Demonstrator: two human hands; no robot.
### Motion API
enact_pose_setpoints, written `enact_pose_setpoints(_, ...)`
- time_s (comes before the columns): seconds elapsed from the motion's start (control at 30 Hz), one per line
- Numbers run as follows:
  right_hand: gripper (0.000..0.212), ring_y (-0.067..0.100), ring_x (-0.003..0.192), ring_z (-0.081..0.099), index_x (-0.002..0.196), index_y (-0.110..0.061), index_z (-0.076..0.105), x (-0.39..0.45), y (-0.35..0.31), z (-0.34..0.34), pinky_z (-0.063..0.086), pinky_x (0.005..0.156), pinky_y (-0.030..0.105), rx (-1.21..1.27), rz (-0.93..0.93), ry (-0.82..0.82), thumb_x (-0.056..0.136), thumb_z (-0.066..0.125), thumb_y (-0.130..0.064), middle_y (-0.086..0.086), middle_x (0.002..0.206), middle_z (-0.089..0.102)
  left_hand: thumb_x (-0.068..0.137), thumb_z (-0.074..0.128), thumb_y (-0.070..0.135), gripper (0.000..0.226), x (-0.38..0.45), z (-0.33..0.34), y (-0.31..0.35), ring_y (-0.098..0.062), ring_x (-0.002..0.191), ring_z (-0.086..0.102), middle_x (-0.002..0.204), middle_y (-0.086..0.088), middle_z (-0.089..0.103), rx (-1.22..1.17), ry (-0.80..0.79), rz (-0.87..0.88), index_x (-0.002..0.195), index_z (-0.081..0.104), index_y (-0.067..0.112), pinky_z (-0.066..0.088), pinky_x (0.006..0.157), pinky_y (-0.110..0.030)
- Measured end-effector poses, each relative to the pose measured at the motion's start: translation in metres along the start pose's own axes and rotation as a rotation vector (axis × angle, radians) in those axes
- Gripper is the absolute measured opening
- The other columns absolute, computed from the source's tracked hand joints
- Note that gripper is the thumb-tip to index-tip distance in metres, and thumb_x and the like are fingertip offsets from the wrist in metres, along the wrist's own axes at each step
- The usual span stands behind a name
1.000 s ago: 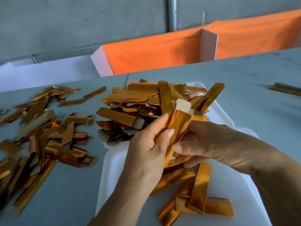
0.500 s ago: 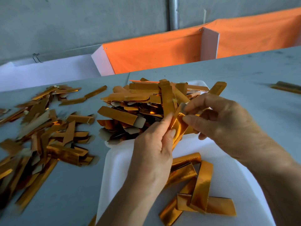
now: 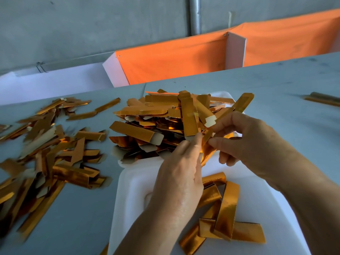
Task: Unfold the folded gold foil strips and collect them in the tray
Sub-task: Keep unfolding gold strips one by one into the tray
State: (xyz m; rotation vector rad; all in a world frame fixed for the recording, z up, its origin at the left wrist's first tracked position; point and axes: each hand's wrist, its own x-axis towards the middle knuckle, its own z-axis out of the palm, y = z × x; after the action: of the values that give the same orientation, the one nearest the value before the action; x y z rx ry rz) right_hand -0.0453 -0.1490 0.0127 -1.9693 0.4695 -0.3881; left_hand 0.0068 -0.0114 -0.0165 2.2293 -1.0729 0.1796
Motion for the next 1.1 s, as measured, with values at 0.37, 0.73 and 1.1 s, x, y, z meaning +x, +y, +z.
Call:
enact_pose_setpoints(0.37, 0.013, 0.015, 0.052, 0.067, 0.092, -0.012, 0.060, -0.0021, -0.0039, -0.0083, 0.045, 0.044, 0.016, 0.121, 0.070, -0.117, 0.083, 0.068, -0.008, 0.002, 0.086, 0.067, 0.093, 0.050, 0.033, 0.058, -0.0013, 0.0011, -0.0028, 0.000, 0.106, 0.048, 0.125, 0.012, 0.053, -0.049, 0.008, 0.013, 0.146, 0.029, 0.029, 0.035, 0.069, 0.001)
enact_pose_setpoints(0.73, 0.010, 0.005, 0.052, 0.057, 0.078, -0.024, 0.061, 0.0004, -0.0025, -0.0037, 0.039, 0.042, 0.007, -0.115, 0.132, -0.163, 0.085, 0.066, -0.027, -0.005, 0.072, 0.058, 0.093, 0.050, 0.030, 0.058, 0.0003, -0.0003, -0.0041, -0.005, 0.108, 0.052, 0.121, 0.010, 0.055, -0.017, 0.000, 0.019, 0.147, 0.028, 0.029, 0.043, 0.079, -0.007)
enact_pose_setpoints(1.1, 0.021, 0.010, 0.137, 0.032, 0.103, -0.020, 0.072, -0.0008, -0.0037, -0.0012, 0.024, 0.115, 0.041, 0.006, 0.085, -0.200, 0.092, 0.057, -0.030, -0.019, 0.146, 0.039, 0.089, 0.053, 0.041, 0.068, 0.0004, -0.0018, -0.0030, -0.006, 0.118, 0.046, 0.130, 0.012, 0.048, -0.001, -0.008, -0.001, 0.148, 0.021, 0.032, 0.045, 0.090, -0.016)
